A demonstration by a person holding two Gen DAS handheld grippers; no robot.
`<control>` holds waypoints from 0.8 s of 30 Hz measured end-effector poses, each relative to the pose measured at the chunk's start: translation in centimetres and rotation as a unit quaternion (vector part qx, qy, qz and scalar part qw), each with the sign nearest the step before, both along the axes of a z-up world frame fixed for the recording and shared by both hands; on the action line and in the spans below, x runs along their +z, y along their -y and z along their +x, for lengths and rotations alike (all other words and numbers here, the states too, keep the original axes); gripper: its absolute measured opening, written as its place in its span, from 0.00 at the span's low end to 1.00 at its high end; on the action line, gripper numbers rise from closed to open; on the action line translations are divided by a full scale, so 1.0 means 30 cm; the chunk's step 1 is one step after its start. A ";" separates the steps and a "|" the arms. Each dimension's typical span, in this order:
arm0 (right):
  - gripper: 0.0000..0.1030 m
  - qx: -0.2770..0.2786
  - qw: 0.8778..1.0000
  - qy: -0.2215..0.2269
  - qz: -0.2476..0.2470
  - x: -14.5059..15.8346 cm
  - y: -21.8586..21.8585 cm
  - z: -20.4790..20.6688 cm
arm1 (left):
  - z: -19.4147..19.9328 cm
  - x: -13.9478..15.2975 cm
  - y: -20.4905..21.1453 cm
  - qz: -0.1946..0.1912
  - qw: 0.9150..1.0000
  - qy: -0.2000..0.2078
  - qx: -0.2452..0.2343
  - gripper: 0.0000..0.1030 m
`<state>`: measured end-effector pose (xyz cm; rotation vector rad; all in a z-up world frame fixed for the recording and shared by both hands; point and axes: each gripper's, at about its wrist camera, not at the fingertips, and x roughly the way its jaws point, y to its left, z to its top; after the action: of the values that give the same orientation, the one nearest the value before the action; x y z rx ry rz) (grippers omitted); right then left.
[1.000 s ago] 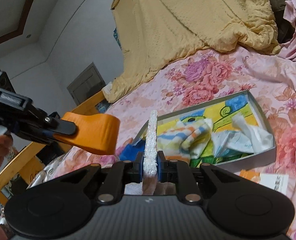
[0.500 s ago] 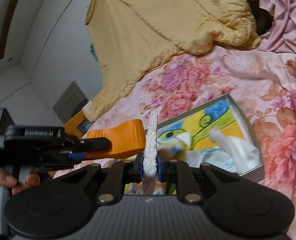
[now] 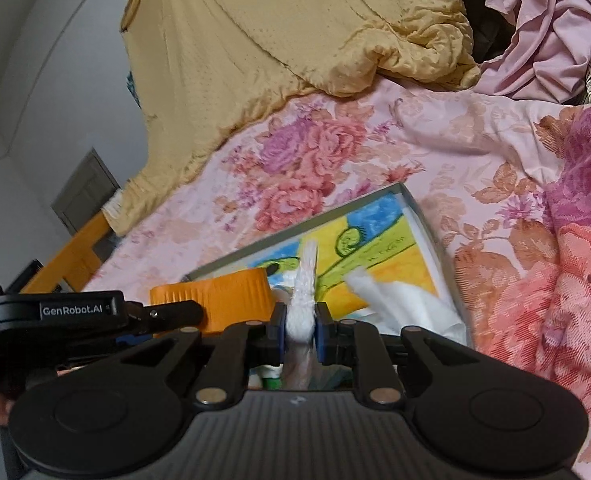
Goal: Organize soft objects
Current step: 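Carry the orange cup and white sock into the tray and open both tools, then lift both tools out of the tray back toward the pile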
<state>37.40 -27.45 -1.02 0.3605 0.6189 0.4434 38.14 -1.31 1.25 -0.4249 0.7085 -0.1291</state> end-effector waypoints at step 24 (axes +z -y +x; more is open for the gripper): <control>0.74 -0.027 0.997 0.034 -0.058 0.098 -0.003 -0.073 | -0.066 0.022 -0.033 -0.003 0.998 -0.005 0.055 0.79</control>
<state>35.22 -27.35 1.91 0.2493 0.5644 0.3646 36.16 -0.32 1.92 -0.4700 0.6932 -0.0246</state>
